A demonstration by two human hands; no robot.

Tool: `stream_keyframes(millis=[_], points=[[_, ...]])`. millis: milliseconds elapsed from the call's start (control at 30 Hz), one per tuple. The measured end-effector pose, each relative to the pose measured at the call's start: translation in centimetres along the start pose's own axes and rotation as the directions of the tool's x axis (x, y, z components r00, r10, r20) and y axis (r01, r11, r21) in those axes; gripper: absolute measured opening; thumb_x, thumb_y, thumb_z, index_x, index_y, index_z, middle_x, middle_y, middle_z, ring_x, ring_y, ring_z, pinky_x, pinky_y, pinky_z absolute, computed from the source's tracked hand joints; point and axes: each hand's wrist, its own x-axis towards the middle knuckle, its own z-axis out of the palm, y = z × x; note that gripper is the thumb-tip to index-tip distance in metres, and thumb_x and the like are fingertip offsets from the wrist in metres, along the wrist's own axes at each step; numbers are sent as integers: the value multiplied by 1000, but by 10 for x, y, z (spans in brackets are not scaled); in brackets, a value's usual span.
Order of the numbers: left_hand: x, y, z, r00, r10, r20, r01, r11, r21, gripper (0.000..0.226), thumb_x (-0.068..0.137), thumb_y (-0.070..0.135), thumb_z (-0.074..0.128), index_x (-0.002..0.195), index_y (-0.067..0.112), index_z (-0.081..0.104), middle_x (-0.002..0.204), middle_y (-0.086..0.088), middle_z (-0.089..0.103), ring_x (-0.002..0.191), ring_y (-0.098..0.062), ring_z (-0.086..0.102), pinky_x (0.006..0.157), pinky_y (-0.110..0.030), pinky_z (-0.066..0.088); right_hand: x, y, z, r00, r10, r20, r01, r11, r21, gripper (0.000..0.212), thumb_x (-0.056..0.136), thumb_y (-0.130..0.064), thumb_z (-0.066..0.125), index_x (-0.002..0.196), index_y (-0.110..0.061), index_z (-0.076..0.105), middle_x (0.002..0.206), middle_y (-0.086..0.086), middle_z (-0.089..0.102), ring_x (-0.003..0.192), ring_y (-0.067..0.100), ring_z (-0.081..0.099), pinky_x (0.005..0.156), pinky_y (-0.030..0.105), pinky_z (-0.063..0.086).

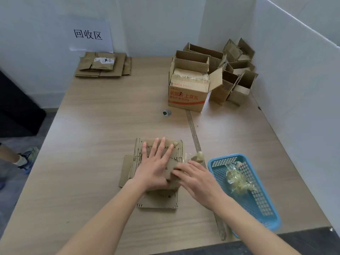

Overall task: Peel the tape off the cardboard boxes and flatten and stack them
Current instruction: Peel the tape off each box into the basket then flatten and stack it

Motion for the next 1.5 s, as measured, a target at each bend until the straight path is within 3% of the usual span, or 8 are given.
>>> stream_keyframes(millis=[333,600,733,833,1067,1233,1300,1500], points=[[1,-3,7,996,-10,-84,10,1000,0,133,56,82,55,162,29,-5,170,-7,-15,156,-26,-18,120,-61,-14,40,4,-16,962,-43,271,110,965,-239,27,93,-34,68,111,-18,58,114,2,60,109,24,54,93,34,35],[0,-4,7,998,-4,-66,8,998,59,138,58,75,72,162,30,-8,169,-5,-18,156,-25,-19,121,-60,-14,14,33,-35,916,-173,363,198,980,-34,12,97,-28,64,96,-16,64,106,-4,57,98,15,49,87,33,45],[-3,-1,8,998,-10,-63,14,997,78,137,54,72,64,161,31,-11,169,-3,-19,155,-24,-20,121,-61,-13,-26,84,-51,972,219,88,-233,945,231,14,92,-18,72,89,-9,62,99,-3,58,88,19,58,81,43,53],[-5,0,12,996,-7,-84,14,997,81,137,53,74,61,159,32,-14,169,-2,-20,155,-24,-21,121,-61,-13,-33,99,-48,817,544,-193,-414,785,462,9,92,-12,72,96,-6,67,101,0,62,93,21,65,88,31,56],[-1,-2,13,993,-4,-116,15,996,91,138,54,78,63,160,33,-12,169,0,-19,155,-21,-22,122,-60,-11,-14,91,-30,823,535,-188,-365,754,547,19,93,-4,71,110,-12,71,113,-1,64,101,12,65,86,25,55],[1,-4,15,990,-4,-140,15,997,77,140,50,80,63,161,34,-9,170,2,-15,156,-21,-18,123,-60,-8,-55,110,-15,639,766,-73,-528,505,683,29,86,-14,81,112,-21,70,106,-12,69,91,3,69,78,19,57],[1,-3,16,989,-5,-151,17,997,78,140,50,81,63,161,34,-8,170,1,-14,156,-21,-16,123,-60,-7,-83,116,-3,595,803,13,-638,463,615,33,85,-15,81,116,-18,71,106,-5,70,90,5,69,84,25,58],[1,-3,17,987,-9,-163,22,997,79,141,49,84,62,161,35,-6,171,1,-10,157,-21,-14,124,-59,-7,-142,109,50,724,686,68,-689,714,124,29,96,-2,64,125,-4,70,118,6,66,99,25,64,86,38,53]])
